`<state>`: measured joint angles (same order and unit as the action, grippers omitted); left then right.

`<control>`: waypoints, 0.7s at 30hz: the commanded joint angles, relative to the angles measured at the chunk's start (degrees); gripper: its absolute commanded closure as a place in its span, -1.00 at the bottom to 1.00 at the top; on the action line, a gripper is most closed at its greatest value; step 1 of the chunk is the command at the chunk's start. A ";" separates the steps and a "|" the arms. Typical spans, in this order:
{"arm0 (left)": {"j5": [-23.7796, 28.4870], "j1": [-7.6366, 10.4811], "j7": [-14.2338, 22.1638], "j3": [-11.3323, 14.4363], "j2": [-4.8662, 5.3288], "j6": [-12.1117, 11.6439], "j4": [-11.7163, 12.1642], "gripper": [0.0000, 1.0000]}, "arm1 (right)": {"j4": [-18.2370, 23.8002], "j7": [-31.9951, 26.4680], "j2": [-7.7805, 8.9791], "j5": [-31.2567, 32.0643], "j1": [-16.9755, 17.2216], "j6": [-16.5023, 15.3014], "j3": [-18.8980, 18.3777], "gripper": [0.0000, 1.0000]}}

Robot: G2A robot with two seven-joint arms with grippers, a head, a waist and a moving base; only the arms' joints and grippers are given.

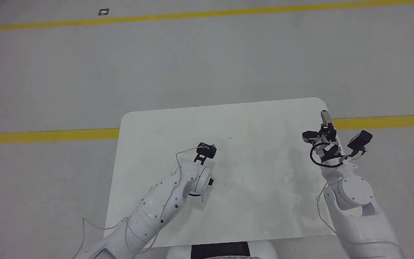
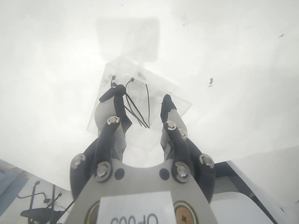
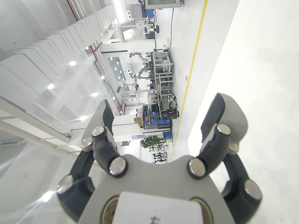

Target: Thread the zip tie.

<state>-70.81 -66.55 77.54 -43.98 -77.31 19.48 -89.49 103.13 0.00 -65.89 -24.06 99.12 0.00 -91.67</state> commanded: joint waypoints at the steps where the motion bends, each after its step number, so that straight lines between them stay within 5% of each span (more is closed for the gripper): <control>1: -0.12 0.17 0.11 0.21 -0.27 0.00 0.40 0.38 | 0.00 0.00 0.00 0.00 0.00 0.00 0.00 -1.00; 21: 1.35 1.32 1.15 -0.11 -1.08 -0.91 2.75 0.52 | 0.00 0.00 0.00 0.00 0.00 0.00 0.00 -1.00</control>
<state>-69.55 -65.26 78.48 -43.97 -78.42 18.64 -86.92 103.13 0.00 -65.89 -24.06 99.12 0.00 -91.67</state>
